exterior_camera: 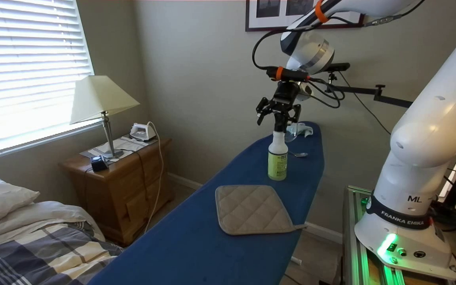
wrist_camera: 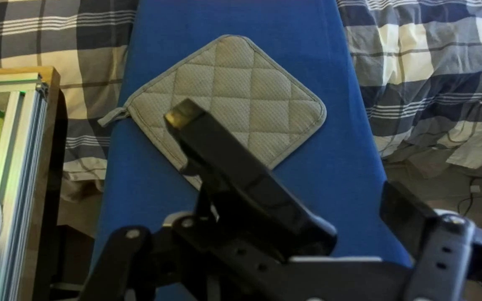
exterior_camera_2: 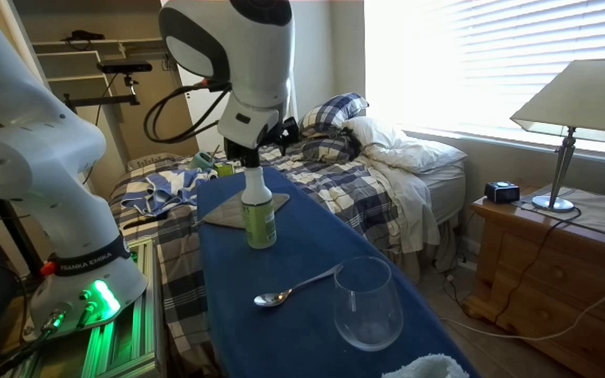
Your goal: Put the spray bottle upright
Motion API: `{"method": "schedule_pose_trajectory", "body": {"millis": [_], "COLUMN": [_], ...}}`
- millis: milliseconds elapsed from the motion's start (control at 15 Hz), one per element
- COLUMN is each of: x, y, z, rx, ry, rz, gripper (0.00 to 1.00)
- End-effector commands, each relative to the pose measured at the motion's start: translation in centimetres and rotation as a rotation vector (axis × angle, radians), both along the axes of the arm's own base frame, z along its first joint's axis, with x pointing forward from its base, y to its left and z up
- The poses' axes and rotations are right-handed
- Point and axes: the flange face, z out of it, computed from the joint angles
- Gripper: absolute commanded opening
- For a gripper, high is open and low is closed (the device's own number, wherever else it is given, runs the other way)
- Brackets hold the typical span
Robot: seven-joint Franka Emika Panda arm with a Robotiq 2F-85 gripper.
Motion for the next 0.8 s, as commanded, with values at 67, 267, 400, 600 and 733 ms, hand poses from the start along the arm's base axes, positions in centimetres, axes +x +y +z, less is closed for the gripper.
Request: {"method": "schedule_pose_trajectory", "body": {"millis": [67, 267, 400, 600, 733], "x": [0.6, 1.0, 1.2, 1.4, 1.6], "y": [-0.1, 0.6, 1.4, 2.5, 3.0], "z": [1.4, 1.8, 2.1, 2.4, 2.8], "rx": [-0.134, -0.179, -0.184, -0.181, -0.209], "ry": [0.029, 0.033, 0.037, 0.07, 0.095], "rz": [0.038, 0.092, 0.115, 0.14, 0.146], "gripper": [1.0, 1.0, 1.0, 1.0, 1.0]}}
